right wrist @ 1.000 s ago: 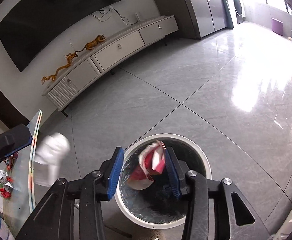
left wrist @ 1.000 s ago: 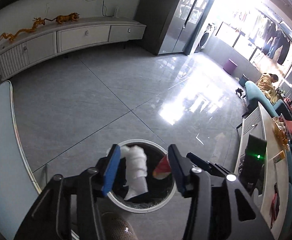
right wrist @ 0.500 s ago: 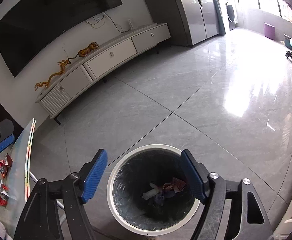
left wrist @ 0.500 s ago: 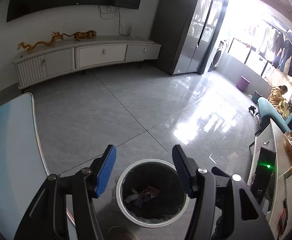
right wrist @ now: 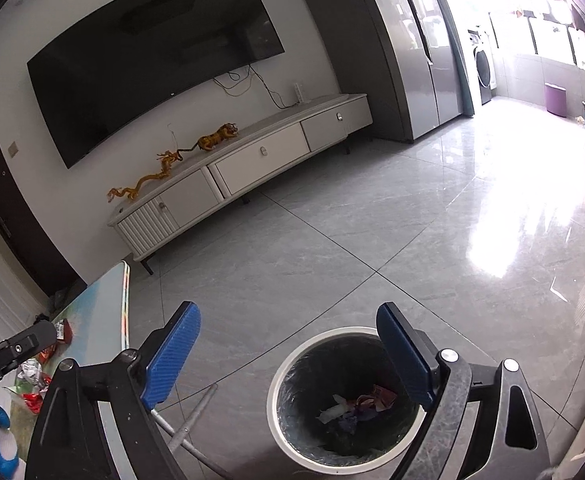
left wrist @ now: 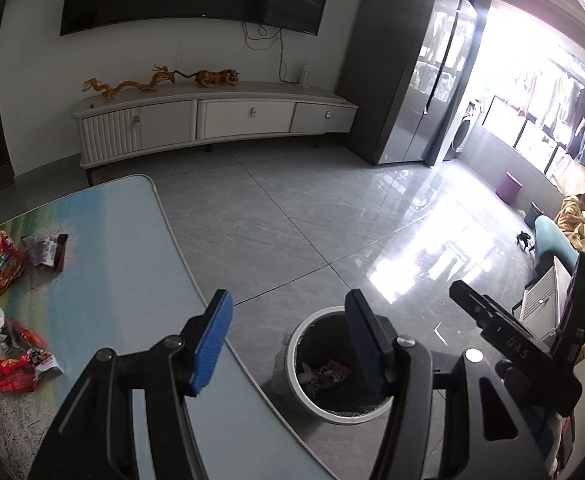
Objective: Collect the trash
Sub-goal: 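Move both open tools back toward the trash pile on the table, then grasp the clear plastic bag with the left tool while the right tool grasps the red mesh bag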
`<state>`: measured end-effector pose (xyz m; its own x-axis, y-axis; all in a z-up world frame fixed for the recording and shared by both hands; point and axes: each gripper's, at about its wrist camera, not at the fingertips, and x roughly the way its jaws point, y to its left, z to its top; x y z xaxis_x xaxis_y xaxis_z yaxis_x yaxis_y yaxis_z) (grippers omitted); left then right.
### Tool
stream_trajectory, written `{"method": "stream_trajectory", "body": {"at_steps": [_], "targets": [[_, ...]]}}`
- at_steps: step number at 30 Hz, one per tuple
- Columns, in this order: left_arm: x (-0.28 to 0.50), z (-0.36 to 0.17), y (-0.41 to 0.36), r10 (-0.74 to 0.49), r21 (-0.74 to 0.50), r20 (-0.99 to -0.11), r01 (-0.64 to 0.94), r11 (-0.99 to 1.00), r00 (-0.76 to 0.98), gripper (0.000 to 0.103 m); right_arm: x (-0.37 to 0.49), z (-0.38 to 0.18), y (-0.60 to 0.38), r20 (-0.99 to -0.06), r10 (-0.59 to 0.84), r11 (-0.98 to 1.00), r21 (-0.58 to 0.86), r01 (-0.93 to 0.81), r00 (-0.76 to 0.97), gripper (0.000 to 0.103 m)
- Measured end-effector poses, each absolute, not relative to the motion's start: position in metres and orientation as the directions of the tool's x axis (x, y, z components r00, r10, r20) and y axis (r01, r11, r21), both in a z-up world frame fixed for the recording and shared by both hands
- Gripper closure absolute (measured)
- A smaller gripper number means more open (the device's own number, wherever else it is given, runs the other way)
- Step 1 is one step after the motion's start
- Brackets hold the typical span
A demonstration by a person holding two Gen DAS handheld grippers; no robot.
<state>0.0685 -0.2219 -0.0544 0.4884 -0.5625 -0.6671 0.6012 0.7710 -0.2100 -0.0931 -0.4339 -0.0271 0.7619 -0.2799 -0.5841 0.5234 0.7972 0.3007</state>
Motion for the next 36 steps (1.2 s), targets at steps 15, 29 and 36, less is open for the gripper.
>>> {"method": "stream_trajectory", "body": {"at_steps": [15,29,36], "targets": [[0.058,-0.044,-0.086,-0.521,-0.242,-0.607,0.486,0.840,0.600,0.046,-0.078,0.020,-0.351,-0.538,-0.198,0.899,0.234,0.371,0.819,0.014],[0.089,-0.103,0.076,-0.344,-0.302,-0.677,0.181,0.936,0.651,0.047,-0.018,-0.001,-0.256,-0.594,0.058,0.975,0.205,0.081,0.802,0.018],[0.120,-0.129,0.104,-0.350,-0.378,-0.709,0.089,0.921,0.612,0.048,0.018,-0.032,-0.188,-0.648,0.263,0.962,0.234,-0.142,0.714,0.029]]}}
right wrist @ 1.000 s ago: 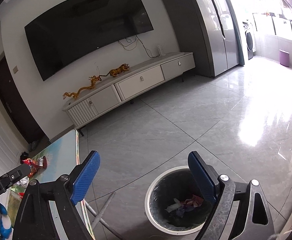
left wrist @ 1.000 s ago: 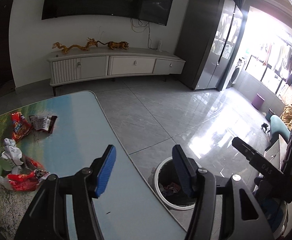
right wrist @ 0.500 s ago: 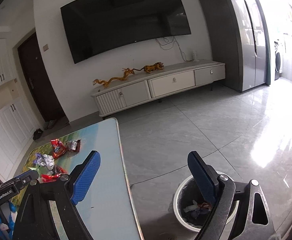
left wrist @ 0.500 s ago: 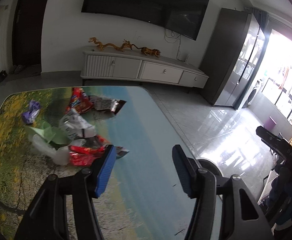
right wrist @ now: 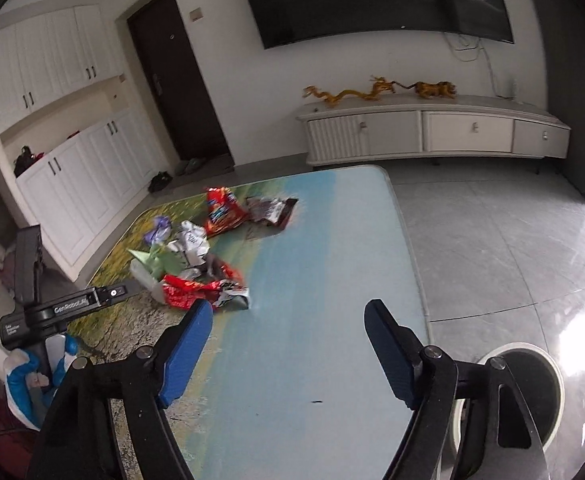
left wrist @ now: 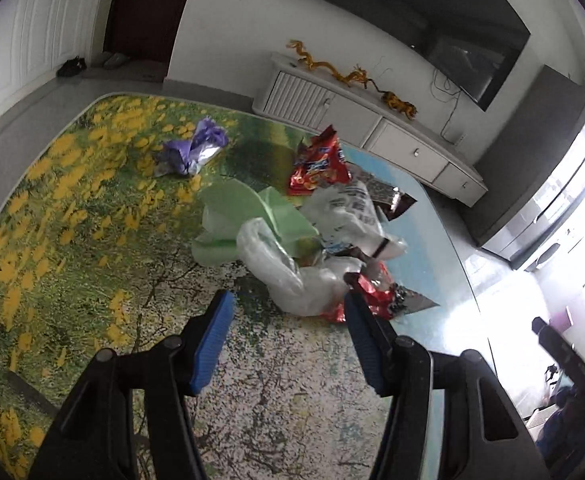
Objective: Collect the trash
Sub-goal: 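Grasp the clear plastic bag with the left tool while the right tool grasps the red mesh bag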
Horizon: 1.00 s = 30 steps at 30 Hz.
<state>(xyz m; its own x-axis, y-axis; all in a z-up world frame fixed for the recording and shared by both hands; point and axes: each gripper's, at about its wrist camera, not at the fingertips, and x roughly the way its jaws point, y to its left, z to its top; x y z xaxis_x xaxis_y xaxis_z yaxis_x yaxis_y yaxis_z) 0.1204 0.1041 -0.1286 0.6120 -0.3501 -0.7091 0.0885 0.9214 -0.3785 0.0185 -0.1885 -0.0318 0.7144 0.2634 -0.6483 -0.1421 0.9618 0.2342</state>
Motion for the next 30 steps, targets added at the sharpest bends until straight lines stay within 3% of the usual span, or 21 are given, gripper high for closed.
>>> {"method": "stream_trajectory", "body": {"at_steps": [7,16,19,21,23,26,30], "targets": [[0.144,-0.142,0.104,-0.405,-0.452,-0.703,0.072,0.889,0.585,0.050,0.064,-0.057,-0.156,-0.690,0.349,0.937,0.260,-0.234,0.634,0.035],[0.165,-0.152,0.101,-0.448,-0.515,-0.694,0.047,0.856,0.564,0.065,0.104,-0.091,-0.139,-0.715,0.428,0.904,0.336,-0.265,0.553,0.043],[0.168,-0.155,0.102,-0.458,-0.529,-0.689,0.042,0.848,0.561,0.070,0.111,-0.099,-0.138,-0.713,0.453,0.891,0.370,-0.262,0.535,0.049],[0.168,-0.155,0.103,-0.462,-0.534,-0.685,0.043,0.845,0.563,0.073,0.112,-0.103,-0.137,-0.715,0.462,0.887,0.380,-0.263,0.525,0.059],[0.167,-0.154,0.103,-0.459,-0.529,-0.685,0.047,0.848,0.566,0.083,0.112,-0.106,-0.136,-0.716,0.470,0.882,0.387,-0.267,0.517,0.069],[0.162,-0.154,0.102,-0.459,-0.523,-0.687,0.056,0.851,0.564,0.084,0.105,-0.107,-0.135,-0.708,0.489,0.872,0.397,-0.285,0.510,0.077],[0.149,-0.150,0.102,-0.462,-0.516,-0.683,0.073,0.853,0.566,0.089,0.088,-0.104,-0.138,-0.707,0.490,0.872,0.390,-0.297,0.510,0.078]]}}
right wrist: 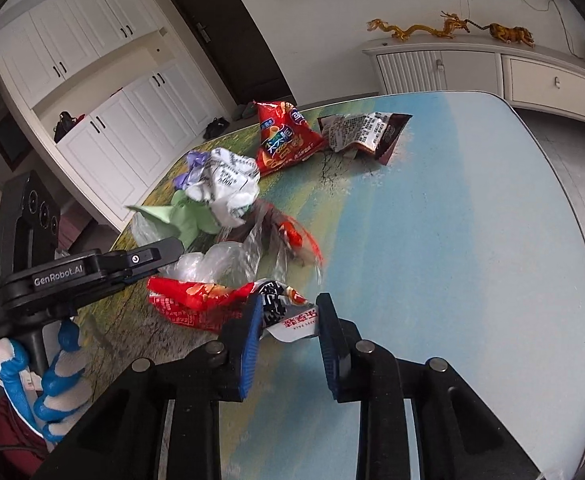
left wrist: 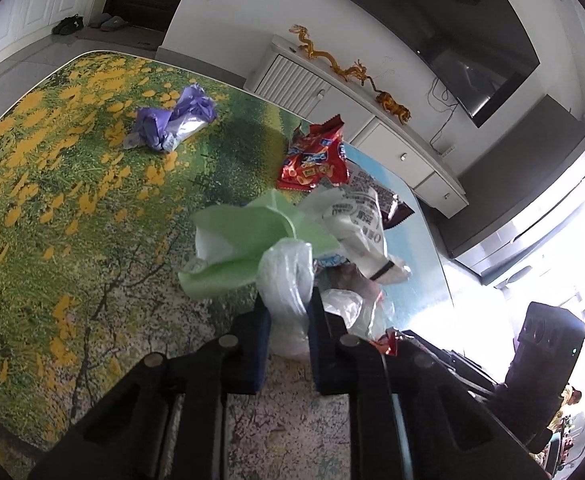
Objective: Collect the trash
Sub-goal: 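Grasp the clear plastic bag with the left tool while the right tool grasps the red mesh bag, then carry both bags over the bin and open both tools to drop them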
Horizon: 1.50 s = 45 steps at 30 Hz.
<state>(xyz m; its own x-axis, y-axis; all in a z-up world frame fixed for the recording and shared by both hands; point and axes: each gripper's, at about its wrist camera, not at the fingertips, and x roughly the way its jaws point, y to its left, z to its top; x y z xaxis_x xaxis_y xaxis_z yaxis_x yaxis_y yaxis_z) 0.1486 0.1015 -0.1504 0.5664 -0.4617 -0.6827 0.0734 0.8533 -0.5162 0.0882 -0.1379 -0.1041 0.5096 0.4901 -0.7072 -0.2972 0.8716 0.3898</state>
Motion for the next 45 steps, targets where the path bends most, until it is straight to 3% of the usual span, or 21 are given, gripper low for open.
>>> {"method": "stream_trajectory", "body": {"at_steps": [28,39,45], "targets": [[0.057,-0.070,0.082,-0.457,-0.414,-0.619,0.229,0.881,0.639,0.092,-0.015,-0.036,-0.231,-0.542,0.372,0.888,0.444,-0.119,0.753,0.078],[0.068,-0.046,-0.030,-0.547,-0.359,-0.630,0.417,0.835,0.551,0.092,-0.058,-0.023,-0.335,-0.533,0.056,0.914,0.367,0.171,0.844,0.078],[0.074,-0.050,-0.117,-0.592,-0.325,-0.664,0.536,0.779,0.457,0.092,-0.078,-0.037,-0.387,-0.582,-0.146,0.884,0.287,0.370,0.800,0.078]]}}
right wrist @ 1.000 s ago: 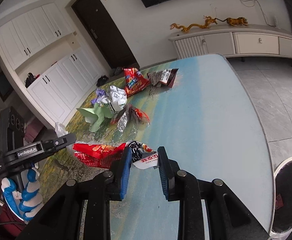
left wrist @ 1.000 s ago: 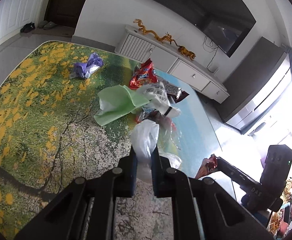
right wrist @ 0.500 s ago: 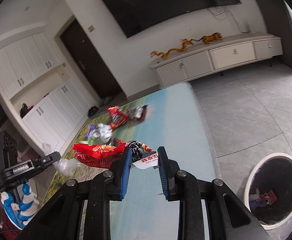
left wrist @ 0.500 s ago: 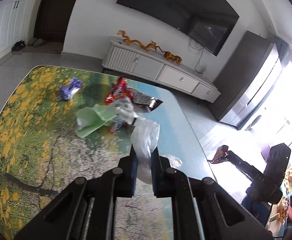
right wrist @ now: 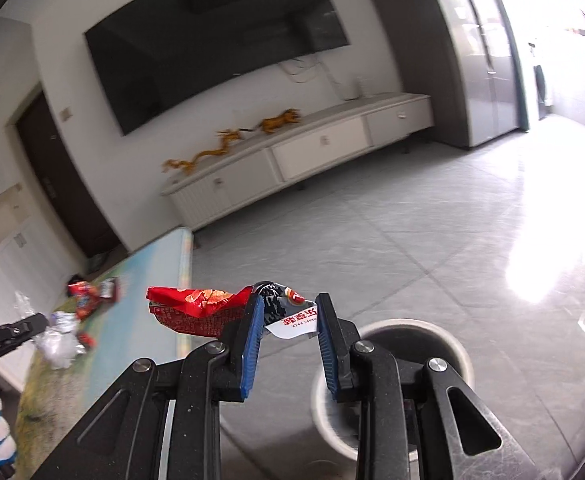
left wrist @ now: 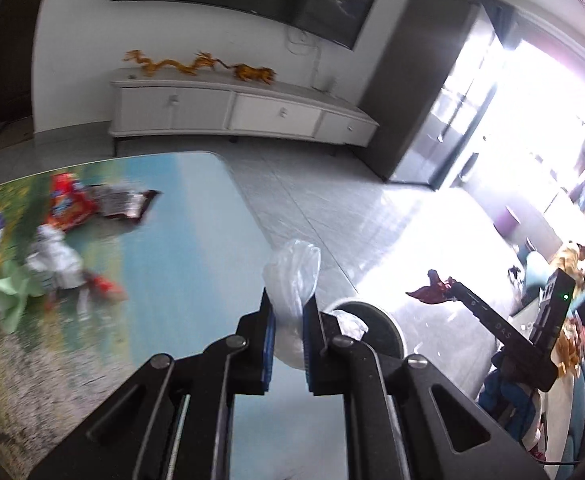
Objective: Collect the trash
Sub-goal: 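Carry both bags over the bin and open both tools to drop them, then move both open tools back over the table toward the remaining trash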
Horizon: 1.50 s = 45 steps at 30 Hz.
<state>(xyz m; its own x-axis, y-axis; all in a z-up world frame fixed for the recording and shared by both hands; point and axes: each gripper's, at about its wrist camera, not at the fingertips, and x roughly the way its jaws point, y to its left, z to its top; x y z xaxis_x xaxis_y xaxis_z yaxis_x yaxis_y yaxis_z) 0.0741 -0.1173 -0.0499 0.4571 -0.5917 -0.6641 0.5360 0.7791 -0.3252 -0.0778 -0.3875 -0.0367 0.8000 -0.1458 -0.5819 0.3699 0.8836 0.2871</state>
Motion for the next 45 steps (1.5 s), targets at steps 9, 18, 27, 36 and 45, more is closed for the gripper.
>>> {"method": "stream_trajectory", "body": {"at_steps": [9,18,27,36,45], "targets": [[0.080,-0.084,-0.252,-0.601,-0.289,-0.737,0.658,0.695,0.310,0.092,-0.088,-0.081,-0.444,-0.689,-0.286,0.797,0.215,0.565,0.666,0.077],[0.084,-0.117,-0.348,-0.591,-0.288,-0.775,0.706,0.647,0.225,0.090,-0.084,-0.120,-0.483,-0.751,-0.271,0.754,0.223,0.618,0.602,0.076],[0.094,-0.129,-0.381,-0.599,-0.326,-0.781,0.703,0.632,0.177,0.051,-0.092,-0.130,-0.498,-0.766,-0.266,0.724,0.241,0.646,0.585,0.060],[0.085,-0.113,-0.348,-0.562,-0.219,-0.757,0.680,0.700,0.334,0.051,-0.097,-0.117,-0.496,-0.747,-0.293,0.729,0.229,0.645,0.597,0.046],[0.073,-0.080,-0.292,-0.453,-0.073,-0.668,0.553,0.830,0.590,0.051,-0.100,-0.088,-0.476,-0.699,-0.332,0.753,0.208,0.624,0.634,0.022]]}}
